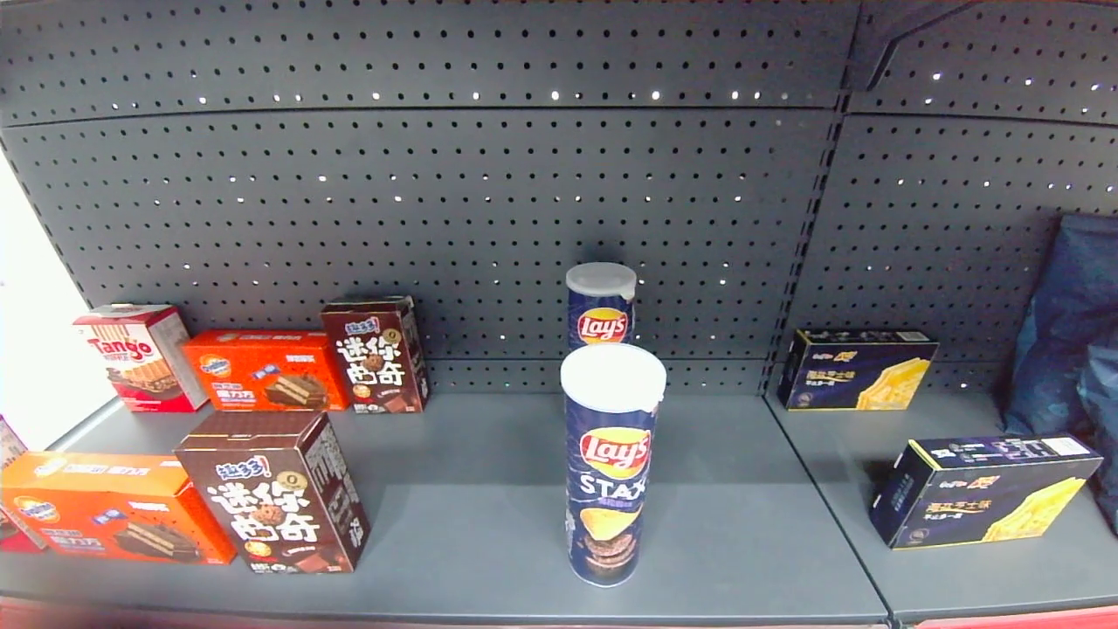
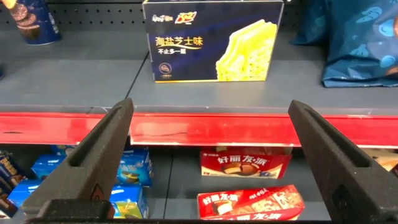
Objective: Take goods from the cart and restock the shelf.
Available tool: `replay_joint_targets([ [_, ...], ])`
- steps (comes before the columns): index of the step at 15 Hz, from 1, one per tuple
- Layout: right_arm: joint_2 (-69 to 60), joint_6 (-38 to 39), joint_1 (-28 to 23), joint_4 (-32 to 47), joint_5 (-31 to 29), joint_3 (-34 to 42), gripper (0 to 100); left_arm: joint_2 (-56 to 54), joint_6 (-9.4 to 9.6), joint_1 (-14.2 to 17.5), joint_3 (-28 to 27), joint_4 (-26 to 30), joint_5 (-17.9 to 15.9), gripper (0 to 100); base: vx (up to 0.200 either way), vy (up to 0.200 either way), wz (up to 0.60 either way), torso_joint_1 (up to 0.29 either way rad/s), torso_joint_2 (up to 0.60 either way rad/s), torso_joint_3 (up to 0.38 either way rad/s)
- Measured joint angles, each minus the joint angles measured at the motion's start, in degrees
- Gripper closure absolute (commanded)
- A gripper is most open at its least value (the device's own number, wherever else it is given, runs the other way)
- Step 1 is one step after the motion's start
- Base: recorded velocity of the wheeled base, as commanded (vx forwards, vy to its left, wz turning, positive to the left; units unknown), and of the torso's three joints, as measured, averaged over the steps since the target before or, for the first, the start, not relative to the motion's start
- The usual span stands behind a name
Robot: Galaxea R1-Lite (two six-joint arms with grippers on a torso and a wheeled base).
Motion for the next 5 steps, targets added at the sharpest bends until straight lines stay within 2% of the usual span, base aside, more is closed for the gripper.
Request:
replay_joint_targets([
  [5, 0.0, 0.0, 0.0, 0.0, 0.0, 0.0, 0, 0.0, 0.02, 0.0, 0.0, 0.0, 0.0, 0, 0.000, 0.000, 0.00, 0.000, 0.00, 0.000],
])
